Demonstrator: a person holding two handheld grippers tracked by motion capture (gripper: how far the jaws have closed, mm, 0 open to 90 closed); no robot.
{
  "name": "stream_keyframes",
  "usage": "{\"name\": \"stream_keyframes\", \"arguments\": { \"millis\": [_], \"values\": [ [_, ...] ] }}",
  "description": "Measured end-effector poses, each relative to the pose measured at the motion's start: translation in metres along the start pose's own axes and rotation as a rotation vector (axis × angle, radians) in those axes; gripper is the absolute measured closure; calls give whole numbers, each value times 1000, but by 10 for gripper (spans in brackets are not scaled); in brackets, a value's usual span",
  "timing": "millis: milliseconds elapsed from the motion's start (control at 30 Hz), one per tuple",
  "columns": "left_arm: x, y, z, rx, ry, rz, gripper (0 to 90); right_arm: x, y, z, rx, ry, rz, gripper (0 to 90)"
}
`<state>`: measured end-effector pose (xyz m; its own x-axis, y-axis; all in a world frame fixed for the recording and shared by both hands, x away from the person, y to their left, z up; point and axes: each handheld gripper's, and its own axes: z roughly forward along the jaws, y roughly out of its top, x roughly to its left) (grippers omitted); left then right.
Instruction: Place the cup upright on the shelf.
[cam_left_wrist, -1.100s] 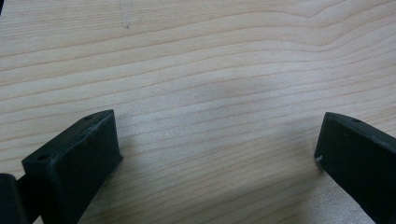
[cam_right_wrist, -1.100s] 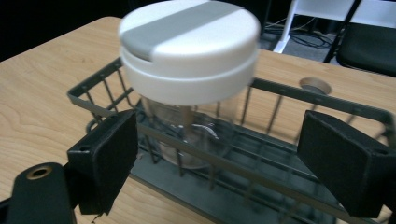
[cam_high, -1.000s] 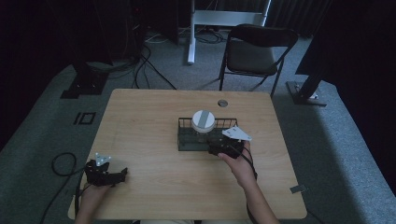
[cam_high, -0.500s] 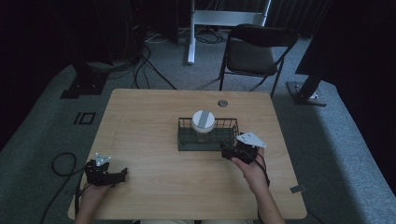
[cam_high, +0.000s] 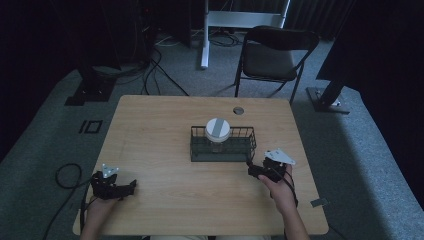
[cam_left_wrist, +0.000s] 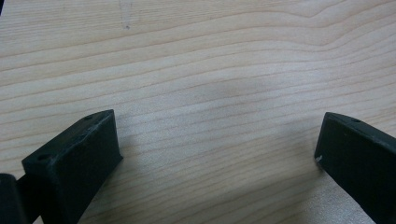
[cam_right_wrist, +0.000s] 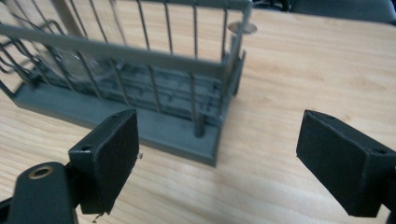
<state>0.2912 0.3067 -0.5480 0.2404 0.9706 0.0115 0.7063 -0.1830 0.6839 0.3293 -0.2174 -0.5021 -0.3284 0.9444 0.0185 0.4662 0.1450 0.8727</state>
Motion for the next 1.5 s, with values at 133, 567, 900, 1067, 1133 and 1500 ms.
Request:
{"name": "stream_keyframes", "arguments": {
  "millis": [133,567,900,1067,1133,1500],
  "values": [
    [0,0,0,0,0,0,1,-7,-8,2,24,-17,5,128],
    [0,0,0,0,0,1,1,-26,-28,7,77,-55,28,128],
    [0,0,0,0,0,0,1,-36,-37,11,118,-85,33,128],
    [0,0,0,0,0,0,1,-42,-39,10,140,-102,40,128],
    [0,0,0,0,0,0,1,-46,-39,8,144,-112,42,128],
    [0,0,0,0,0,0,1,-60,-45,6,181,-153,57,128]
  ]
}}
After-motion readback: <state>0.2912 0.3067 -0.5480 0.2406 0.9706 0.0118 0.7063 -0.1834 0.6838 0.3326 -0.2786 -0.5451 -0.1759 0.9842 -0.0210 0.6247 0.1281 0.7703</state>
